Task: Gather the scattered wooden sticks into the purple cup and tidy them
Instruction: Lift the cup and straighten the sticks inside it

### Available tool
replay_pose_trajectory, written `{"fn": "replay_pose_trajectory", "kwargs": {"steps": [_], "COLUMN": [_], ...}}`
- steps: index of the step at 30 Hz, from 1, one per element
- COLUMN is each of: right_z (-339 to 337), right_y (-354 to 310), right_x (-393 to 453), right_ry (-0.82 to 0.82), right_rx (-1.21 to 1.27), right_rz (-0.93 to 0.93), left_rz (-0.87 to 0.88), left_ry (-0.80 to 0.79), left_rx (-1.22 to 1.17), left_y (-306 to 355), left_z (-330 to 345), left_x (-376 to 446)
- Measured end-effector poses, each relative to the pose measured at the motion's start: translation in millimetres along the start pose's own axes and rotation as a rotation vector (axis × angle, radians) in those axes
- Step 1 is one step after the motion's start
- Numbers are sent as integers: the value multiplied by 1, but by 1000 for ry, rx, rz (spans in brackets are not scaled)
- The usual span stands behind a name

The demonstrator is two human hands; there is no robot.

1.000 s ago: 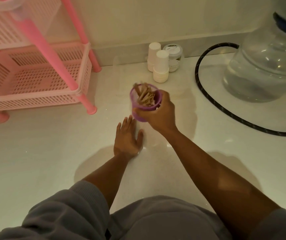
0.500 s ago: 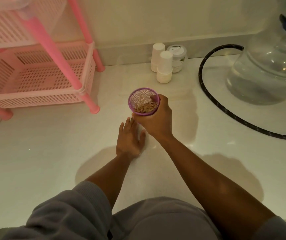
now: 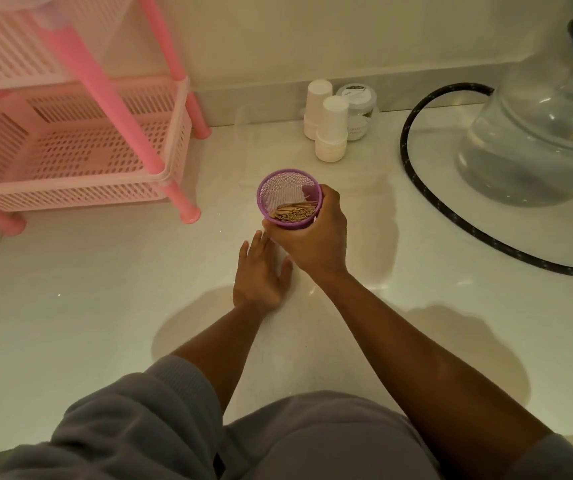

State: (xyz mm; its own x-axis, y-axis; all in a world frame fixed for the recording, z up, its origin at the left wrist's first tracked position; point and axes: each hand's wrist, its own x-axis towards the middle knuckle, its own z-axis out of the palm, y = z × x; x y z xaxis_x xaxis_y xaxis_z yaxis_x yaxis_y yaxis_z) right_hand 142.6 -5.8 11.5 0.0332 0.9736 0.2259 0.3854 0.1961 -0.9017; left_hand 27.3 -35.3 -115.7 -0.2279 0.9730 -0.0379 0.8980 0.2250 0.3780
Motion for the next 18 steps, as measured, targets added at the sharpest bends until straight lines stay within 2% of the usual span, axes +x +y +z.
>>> {"fn": "replay_pose_trajectory", "kwargs": {"steps": [2, 6, 13, 16, 18], "right_z": [1, 3, -1, 1, 0], "right_y": [0, 9, 1, 8, 10], "right_x": [1, 4, 4, 9, 8], "right_ry": [31, -60, 28, -76, -88], "right_rx": [14, -39, 53, -15, -45], "right_rz": [-29, 37, -26, 27, 48], "left_rz": [-6, 52, -3, 11, 11], "left_ry": [0, 43, 4, 9, 4], "left_rx": [4, -14, 16, -7, -12], "left_y": [0, 0, -2, -3, -2], "left_z": [1, -2, 3, 3, 3], "left_x": [2, -2, 2, 2, 0]}}
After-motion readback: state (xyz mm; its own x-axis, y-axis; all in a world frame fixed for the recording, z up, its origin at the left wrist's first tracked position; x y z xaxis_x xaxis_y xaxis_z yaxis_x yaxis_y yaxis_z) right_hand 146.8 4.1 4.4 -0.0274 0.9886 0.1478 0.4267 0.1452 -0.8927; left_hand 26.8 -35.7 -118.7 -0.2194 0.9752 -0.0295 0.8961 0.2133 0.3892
